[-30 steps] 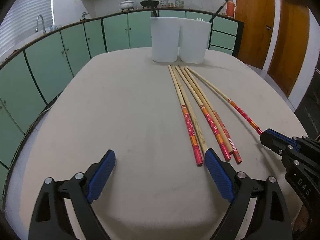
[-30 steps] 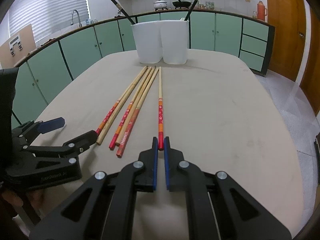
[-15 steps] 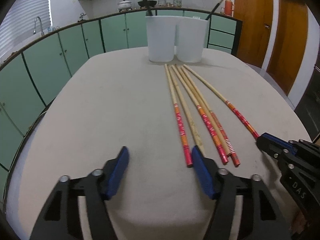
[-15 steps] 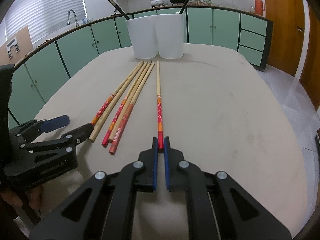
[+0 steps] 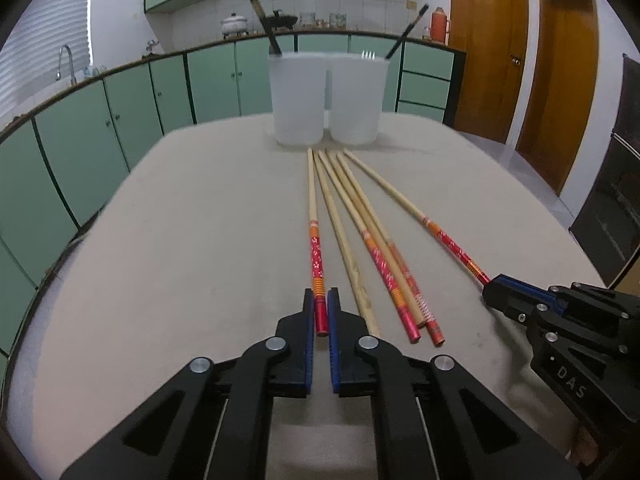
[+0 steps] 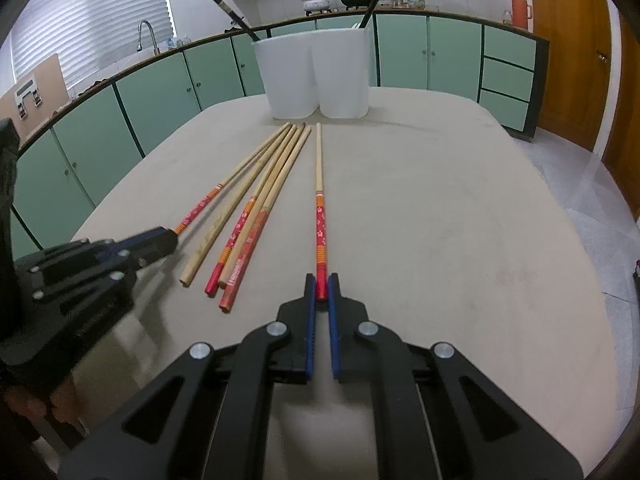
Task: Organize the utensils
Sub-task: 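Lift the red-tipped chopstick off the mat with the right tool, then carry the chopstick over the white holder and lower it in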
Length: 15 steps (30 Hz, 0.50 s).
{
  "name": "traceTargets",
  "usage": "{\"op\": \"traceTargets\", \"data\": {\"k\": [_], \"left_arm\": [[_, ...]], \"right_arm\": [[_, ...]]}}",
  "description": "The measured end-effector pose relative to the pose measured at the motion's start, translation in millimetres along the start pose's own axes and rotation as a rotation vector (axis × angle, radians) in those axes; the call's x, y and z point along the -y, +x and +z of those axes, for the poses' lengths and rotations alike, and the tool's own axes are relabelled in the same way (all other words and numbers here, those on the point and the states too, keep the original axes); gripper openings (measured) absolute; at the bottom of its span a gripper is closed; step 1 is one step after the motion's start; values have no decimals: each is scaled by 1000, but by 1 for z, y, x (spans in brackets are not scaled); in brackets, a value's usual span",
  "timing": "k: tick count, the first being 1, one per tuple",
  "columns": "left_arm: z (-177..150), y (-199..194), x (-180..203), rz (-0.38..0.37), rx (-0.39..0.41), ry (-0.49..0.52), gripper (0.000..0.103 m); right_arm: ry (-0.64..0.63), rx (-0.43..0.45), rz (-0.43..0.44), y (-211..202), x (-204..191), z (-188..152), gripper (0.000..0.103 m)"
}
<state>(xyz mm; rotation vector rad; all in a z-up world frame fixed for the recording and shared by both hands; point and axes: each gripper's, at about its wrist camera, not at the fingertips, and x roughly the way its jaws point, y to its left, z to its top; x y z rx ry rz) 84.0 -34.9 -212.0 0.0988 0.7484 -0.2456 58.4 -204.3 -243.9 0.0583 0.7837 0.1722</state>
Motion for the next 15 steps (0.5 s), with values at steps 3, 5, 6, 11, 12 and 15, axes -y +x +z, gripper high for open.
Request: {"op": "traceTargets", "data": {"k": [3, 5, 6, 11, 12, 15], "left_arm": [[8, -14, 0, 5, 32, 14, 6], [15, -23, -2, 11, 57, 13, 6], [20, -30, -3, 11, 78, 9, 6], [41, -52, -8, 7, 148, -3, 6], [45, -55, -9, 5, 159, -5, 6], [61, -63, -11, 0, 197, -16, 6]], "right_arm": [[-4, 22, 3, -10, 1, 6, 5], [-16, 45, -3, -18, 1, 12, 5], [-19, 59, -5, -23, 2, 15, 5], [-12, 110, 2, -43, 5, 32, 5], [-10, 123, 3, -47, 6, 37, 5], [1, 144, 3, -56, 9, 49, 5]]}}
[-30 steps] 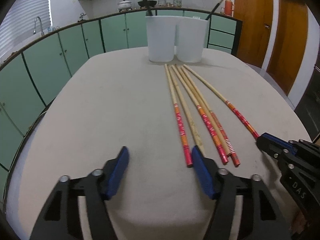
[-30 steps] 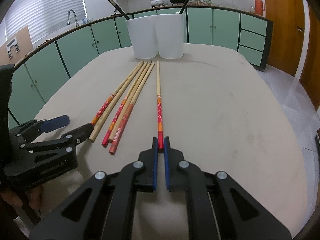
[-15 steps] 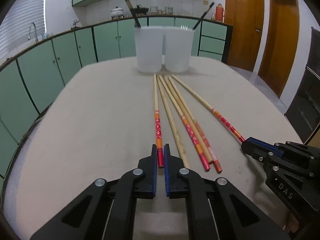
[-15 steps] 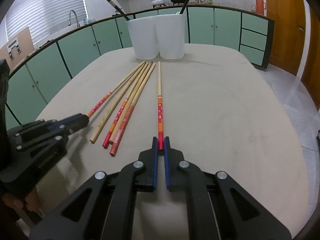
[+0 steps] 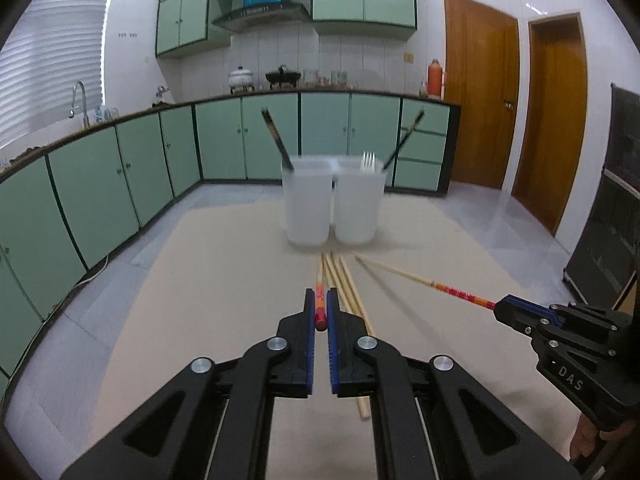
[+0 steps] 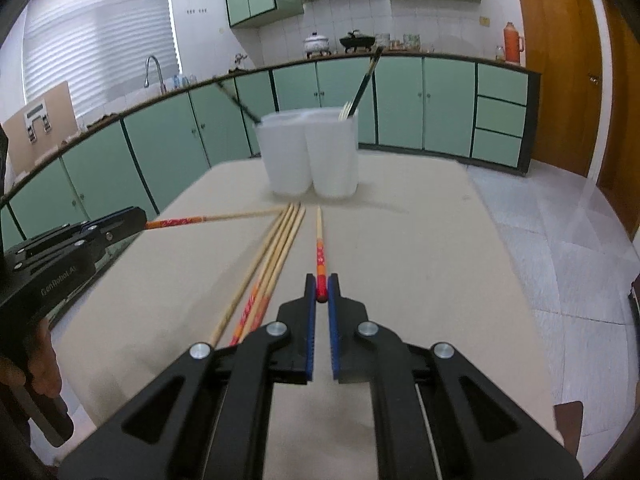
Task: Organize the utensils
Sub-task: 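Carry the chopstick over the white holder and lower it in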
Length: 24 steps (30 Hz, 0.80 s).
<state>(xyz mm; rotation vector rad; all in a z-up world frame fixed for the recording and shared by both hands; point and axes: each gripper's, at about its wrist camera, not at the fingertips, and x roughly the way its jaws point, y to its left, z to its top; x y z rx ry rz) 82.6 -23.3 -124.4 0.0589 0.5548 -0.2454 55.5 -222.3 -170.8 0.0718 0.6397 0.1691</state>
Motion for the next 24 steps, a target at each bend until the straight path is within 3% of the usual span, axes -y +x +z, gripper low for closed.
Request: {"op": "traceTargets", "data": {"k": [10, 24], "left_arm": [[54, -2, 4, -11, 108, 16, 6], [105, 8, -9, -53, 115, -18, 6]], "right_arm": [[85, 93, 60, -20, 19, 73, 5], [3, 88, 116, -20, 22, 151, 5]]}}
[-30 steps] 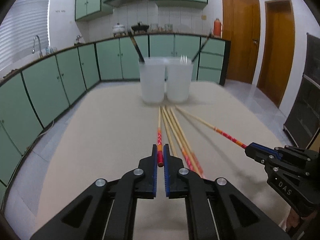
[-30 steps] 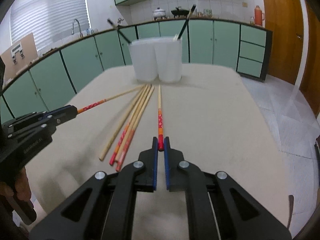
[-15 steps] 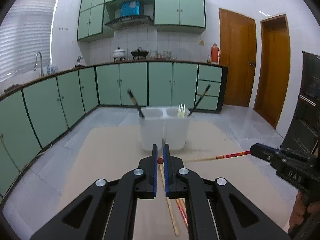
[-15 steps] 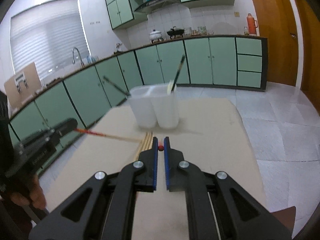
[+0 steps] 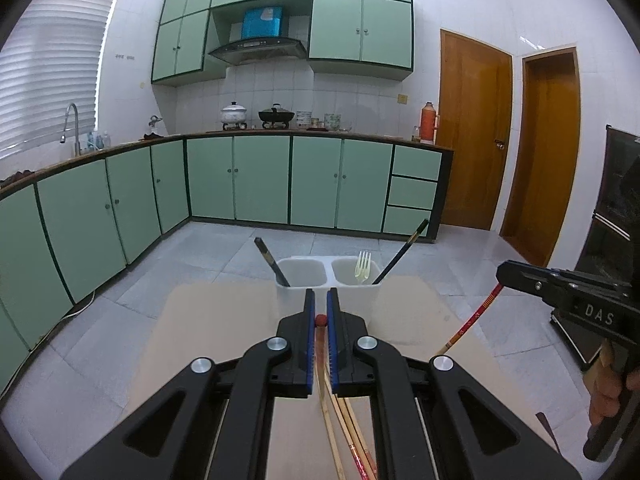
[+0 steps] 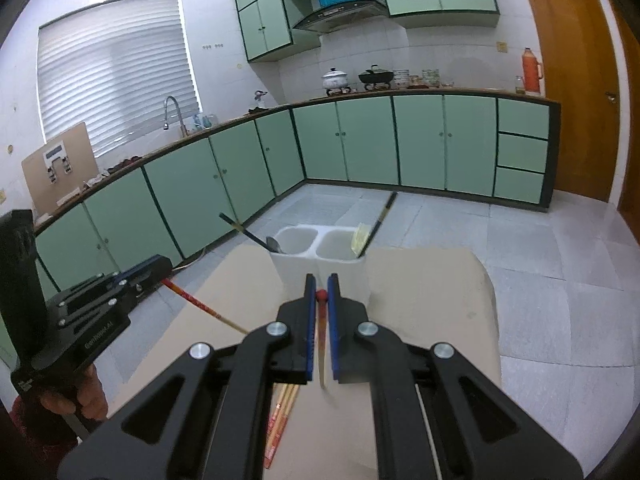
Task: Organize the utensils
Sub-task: 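Carry the chopstick over the white holder and lower it in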
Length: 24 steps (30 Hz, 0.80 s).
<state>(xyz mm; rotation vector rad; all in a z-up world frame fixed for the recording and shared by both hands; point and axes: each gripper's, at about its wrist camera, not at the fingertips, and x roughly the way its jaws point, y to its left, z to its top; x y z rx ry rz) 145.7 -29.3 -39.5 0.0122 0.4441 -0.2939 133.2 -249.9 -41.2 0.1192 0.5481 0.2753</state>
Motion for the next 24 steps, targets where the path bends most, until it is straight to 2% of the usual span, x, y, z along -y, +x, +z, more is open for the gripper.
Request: {"op": "traceTargets", "data": {"k": [6, 12, 24], "left_arm": [[17, -4, -1, -24, 13, -10, 6], [40, -13, -2, -43, 58, 3, 6], [119, -12, 3, -52, 221, 31, 6]], "right_arm": [[-12, 17, 24, -1, -1, 19, 5], [-26, 68, 60, -13, 0, 45, 5], [-85, 177, 50, -23, 2, 120, 5]]}}
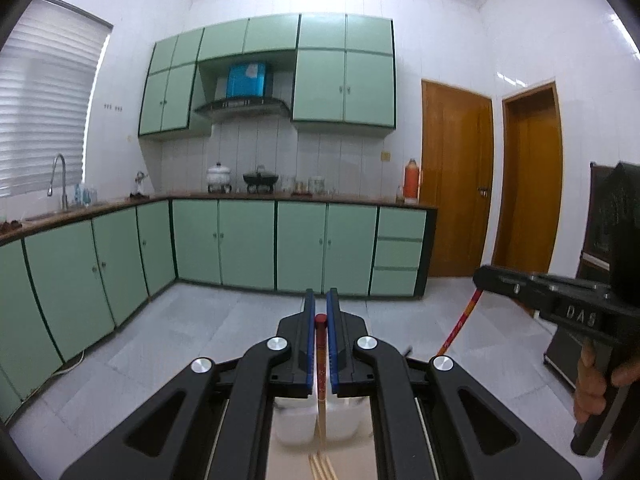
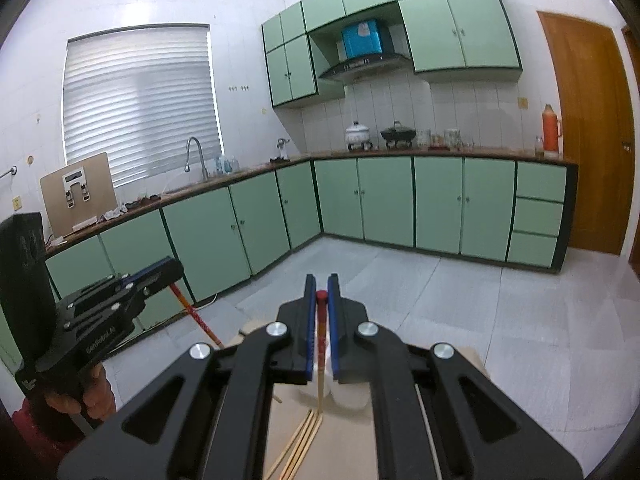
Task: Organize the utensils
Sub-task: 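Carry the chopstick over the white holder and lower it in, then open the right tool and withdraw it from the holder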
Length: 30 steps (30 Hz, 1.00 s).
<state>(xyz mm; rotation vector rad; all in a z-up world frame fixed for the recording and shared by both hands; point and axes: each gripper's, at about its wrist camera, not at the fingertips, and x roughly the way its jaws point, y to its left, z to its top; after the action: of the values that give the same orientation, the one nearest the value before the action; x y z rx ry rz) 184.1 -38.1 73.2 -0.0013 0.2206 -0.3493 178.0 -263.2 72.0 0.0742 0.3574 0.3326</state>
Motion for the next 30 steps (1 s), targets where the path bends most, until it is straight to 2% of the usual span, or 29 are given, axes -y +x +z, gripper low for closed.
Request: {"op": "traceTargets", "data": {"k": [6, 12, 18, 26, 30], "left_arm": [[28, 31, -6, 18, 49, 6, 6], [25, 74, -15, 50, 50, 0, 6], [3, 114, -23, 66, 4, -8, 6], [-38, 152, -31, 77, -123, -19, 6], [-48, 155, -36, 85, -158, -29, 16]], "right_arm": [[-7, 31, -10, 21, 8, 29, 5], [-14, 24, -32, 61, 17, 40, 5], [7, -39, -29, 105, 26, 18, 5], [8, -149, -34, 144, 27, -23, 6], [24, -172, -46, 148, 28, -38, 11]]}}
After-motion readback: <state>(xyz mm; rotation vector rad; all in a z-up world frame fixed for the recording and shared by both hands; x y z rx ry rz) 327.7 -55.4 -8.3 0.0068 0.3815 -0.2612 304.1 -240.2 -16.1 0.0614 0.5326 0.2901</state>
